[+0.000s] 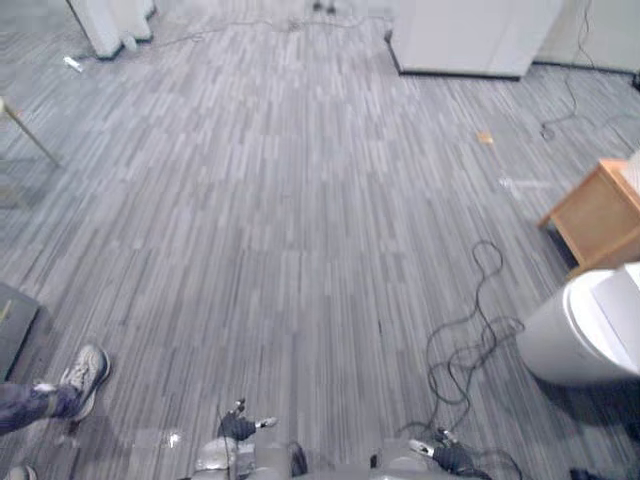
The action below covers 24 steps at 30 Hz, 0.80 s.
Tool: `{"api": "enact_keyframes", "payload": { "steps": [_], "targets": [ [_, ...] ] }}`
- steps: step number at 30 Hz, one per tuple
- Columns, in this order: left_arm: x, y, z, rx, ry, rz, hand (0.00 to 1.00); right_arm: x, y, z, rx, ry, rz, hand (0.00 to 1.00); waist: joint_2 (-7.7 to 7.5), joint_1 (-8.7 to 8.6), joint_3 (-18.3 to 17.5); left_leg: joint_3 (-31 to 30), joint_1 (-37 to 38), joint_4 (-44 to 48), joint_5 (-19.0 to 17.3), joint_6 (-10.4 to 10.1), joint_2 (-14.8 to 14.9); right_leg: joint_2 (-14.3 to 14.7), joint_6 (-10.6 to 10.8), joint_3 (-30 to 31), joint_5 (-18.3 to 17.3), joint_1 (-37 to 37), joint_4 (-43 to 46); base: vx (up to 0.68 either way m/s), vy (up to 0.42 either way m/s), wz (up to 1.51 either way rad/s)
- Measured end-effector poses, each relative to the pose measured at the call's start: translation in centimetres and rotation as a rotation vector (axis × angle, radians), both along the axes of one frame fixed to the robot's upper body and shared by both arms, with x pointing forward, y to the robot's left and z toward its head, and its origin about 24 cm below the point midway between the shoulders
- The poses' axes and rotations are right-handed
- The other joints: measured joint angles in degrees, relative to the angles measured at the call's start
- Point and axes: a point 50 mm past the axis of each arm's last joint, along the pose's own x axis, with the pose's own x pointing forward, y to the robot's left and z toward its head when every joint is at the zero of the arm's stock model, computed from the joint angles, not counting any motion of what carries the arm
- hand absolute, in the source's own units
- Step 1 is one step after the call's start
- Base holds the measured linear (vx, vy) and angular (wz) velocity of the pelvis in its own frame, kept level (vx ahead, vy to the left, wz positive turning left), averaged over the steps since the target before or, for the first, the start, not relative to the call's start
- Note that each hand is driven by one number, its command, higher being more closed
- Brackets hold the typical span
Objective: Organize washtable
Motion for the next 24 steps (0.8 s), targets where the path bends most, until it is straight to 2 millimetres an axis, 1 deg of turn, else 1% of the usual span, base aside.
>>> {"api": "enact_keyframes", "payload": {
  "steps": [1,2,3,4,5,6,7,8,9,10,11,12,13,14,15,16,17,18,19,20,21,22,23,24],
  "targets": [
    [0.0,-0.5,-0.1,-0.007,0.005,-0.023,0.00,0.5,-0.5,0.2,-0.014,-0.018,0.004,0.00,1.46,-0.66,0.06,-0.08,3.84,-3.54,0.02,-0.02,1.39,2.27,-1.30,-4.86,-0.67,-4.26,-6.10,0.51,0.042,0.06],
    [0.1,-0.7,-0.1,-0.009,0.005,-0.032,0.00,0.8,-0.6,0.4,-0.017,-0.029,0.006,0.00,1.78,-1.09,0.19,-0.23,4.78,-4.54,0.02,-0.03,1.75,2.99,-1.45,-6.20,-0.52,-6.17,-9.29,0.51,0.016,0.16],
    [0.2,-0.9,-0.1,-0.012,0.008,-0.040,0.00,1.1,-0.6,0.5,-0.018,-0.045,0.008,0.00,1.92,-1.81,0.30,-0.72,5.87,-5.70,0.02,-0.03,2.03,3.79,-1.31,-7.27,0.38,-8.98,-14.92,0.51,-0.019,0.33],
    [0.2,-1.4,-0.2,-0.017,0.010,-0.061,0.00,1.2,-0.5,0.5,-0.014,-0.049,0.009,0.00,1.89,-2.74,0.33,-1.54,7.13,-7.00,0.00,-0.06,2.16,4.58,-1.29,-6.98,4.37,-11.63,-24.00,0.61,-0.063,0.59],
    [0.1,-1.5,-0.2,-0.017,0.015,-0.075,0.00,0.9,-0.3,0.4,-0.005,-0.041,0.007,0.00,1.58,-3.02,0.33,-2.53,8.45,-7.67,-0.31,-1.39,1.65,5.06,-1.13,-6.18,10.44,-11.93,-33.16,0.52,-0.087,0.62],
    [-0.1,-1.6,-0.3,-0.022,0.019,-0.075,0.00,0.6,-0.3,0.3,0.000,-0.029,0.001,0.00,1.36,-2.94,0.24,-3.04,9.68,-7.62,-0.78,-2.54,1.36,5.04,-1.53,-5.05,13.65,-11.95,-35.24,0.59,-0.143,0.76],
    [-0.4,-2.1,-0.5,-0.037,0.027,-0.062,0.00,-0.2,-0.4,0.1,0.004,-0.007,-0.011,0.00,1.47,-3.05,0.10,-5.23,12.05,-6.88,-1.88,-4.40,1.46,5.17,-4.24,-3.11,20.65,-11.51,-32.25,0.63,-0.183,0.57],
    [-0.3,-2.9,-0.5,-0.060,0.019,-0.038,0.00,-0.2,-0.8,0.1,-0.001,0.001,-0.018,0.00,2.91,-2.68,-0.31,-6.02,12.40,-4.45,-1.60,-5.28,2.78,5.54,-4.57,-3.80,17.46,-11.43,-28.31,0.62,-0.191,0.49],
    [-0.3,-3.1,-0.5,-0.069,0.017,-0.017,0.00,-0.2,-1.0,0.2,-0.005,0.005,-0.022,0.00,3.52,-2.55,-0.45,-6.04,11.29,-1.33,-1.15,-6.07,3.65,5.51,-4.85,-3.92,15.90,-10.92,-27.98,0.58,-0.185,0.32],
    [-0.3,-3.1,-0.5,-0.074,0.013,0.011,0.00,-0.1,-1.3,0.3,-0.012,-0.001,-0.025,0.00,4.38,-2.76,-0.32,-6.59,7.07,9.45,0.20,-8.27,5.29,5.69,-4.90,-4.93,13.60,-8.86,-28.17,0.45,-0.155,0.31],
    [-0.3,-2.9,-0.5,-0.075,0.010,0.037,0.00,-0.1,-1.5,0.3,-0.015,-0.003,-0.029,0.00,5.04,-2.90,-0.06,-6.92,3.83,17.00,1.71,-9.93,6.95,6.20,-5.23,-5.48,12.65,-7.27,-28.76,0.55,-0.223,0.27],
    [-0.1,-2.9,-0.3,-0.085,-0.009,0.082,0.00,-0.2,-1.9,0.4,-0.026,0.003,-0.031,0.00,5.64,-2.47,0.59,-7.03,-2.51,32.91,4.90,-12.63,10.99,8.31,-5.96,-5.74,11.11,-3.47,-30.50,0.67,-0.257,-0.01],
    [0.1,-2.4,-0.1,-0.082,-0.031,0.118,0.00,-0.4,-2.0,0.4,-0.030,0.011,-0.034,0.00,6.13,-2.09,1.01,-5.79,-6.60,44.70,4.49,-12.25,14.88,10.29,-6.89,-5.76,9.65,1.64,-32.27,0.56,-0.206,-0.18],
    [0.2,-2.2,0.0,-0.075,-0.038,0.118,0.00,-0.6,-1.9,0.3,-0.027,0.016,-0.036,0.00,5.74,-1.47,1.25,-4.71,-8.04,48.06,4.09,-11.56,16.05,10.81,-7.32,-5.58,8.82,4.24,-33.23,0.65,-0.185,-0.27],
    [0.4,-1.7,0.3,-0.063,-0.055,0.115,0.00,-0.8,-1.5,0.2,-0.015,0.022,-0.044,0.00,4.63,-1.11,1.30,-2.82,-10.84,50.23,3.38,-10.38,16.82,11.04,-8.03,-4.89,7.11,8.85,-35.45,0.47,-0.128,-0.28],
    [0.6,-1.6,0.4,-0.057,-0.066,0.111,0.00,-0.9,-1.4,0.1,-0.009,0.027,-0.046,0.00,3.86,-0.94,1.18,-0.02,-14.38,48.41,2.27,-8.54,16.56,11.02,-7.85,-3.56,6.76,12.47,-37.85,0.57,-0.136,-0.32],
    [0.8,-1.6,0.5,-0.055,-0.076,0.106,0.00,-0.7,-1.4,0.1,-0.008,0.026,-0.044,0.00,3.78,-0.83,1.19,1.13,-16.40,46.31,1.59,-7.42,16.11,11.01,-7.99,-2.72,6.44,14.06,-39.27,0.37,-0.059,-0.44],
    [1.0,-1.5,0.6,-0.051,-0.087,0.101,0.00,-0.4,-1.4,0.1,-0.008,0.026,-0.042,0.00,3.85,-0.46,1.23,2.25,-19.15,41.44,1.01,-6.51,14.97,10.68,-7.20,-1.74,6.66,16.12,-41.15,0.49,0.019,-0.66],
    [1.2,-1.4,0.7,-0.046,-0.094,0.090,0.00,-0.1,-1.3,0.1,-0.005,0.023,-0.042,0.00,3.70,0.36,1.20,3.26,-21.38,30.02,1.17,-6.64,12.39,9.87,-6.11,-0.11,6.49,17.98,-43.58,0.61,0.065,-0.85],
    [1.3,-1.5,0.7,-0.042,-0.096,0.071,0.00,-0.2,-1.3,0.0,-0.003,0.034,-0.043,0.00,3.66,0.74,1.23,2.71,-22.67,16.97,2.26,-7.70,9.64,9.12,-5.33,1.45,5.97,20.51,-45.98,0.62,0.103,-0.73],
    [1.2,-1.4,0.7,-0.037,-0.094,0.063,0.00,-0.3,-1.3,0.0,-0.003,0.036,-0.044,0.00,3.79,0.84,1.19,1.89,-23.33,10.46,3.78,-8.62,8.51,8.86,-4.81,2.07,5.58,21.92,-47.17,0.58,0.157,-0.72],
    [1.0,-1.2,0.7,-0.029,-0.085,0.055,0.00,-0.5,-1.5,-0.1,-0.008,0.043,-0.043,0.00,4.20,1.43,0.91,-0.69,-24.73,1.16,9.37,-8.62,7.51,8.62,-3.45,3.61,4.32,24.73,-49.54,0.49,0.175,-0.63],
    [0.9,-1.1,0.6,-0.031,-0.083,0.059,0.00,-0.8,-1.4,-0.1,-0.006,0.053,-0.044,0.00,3.84,1.93,0.65,-0.94,-25.09,2.46,12.09,-7.99,7.04,8.16,-2.61,4.34,3.72,25.43,-49.56,0.65,0.248,-0.72],
    [0.8,-1.2,0.5,-0.030,-0.072,0.050,0.00,-1.3,-1.0,-0.3,0.005,0.064,-0.046,0.00,3.35,1.91,-0.66,-2.30,-24.97,3.39,16.09,-3.55,5.11,6.92,-1.24,4.58,2.91,25.16,-46.14,0.56,0.220,-0.41]
  ]
}}
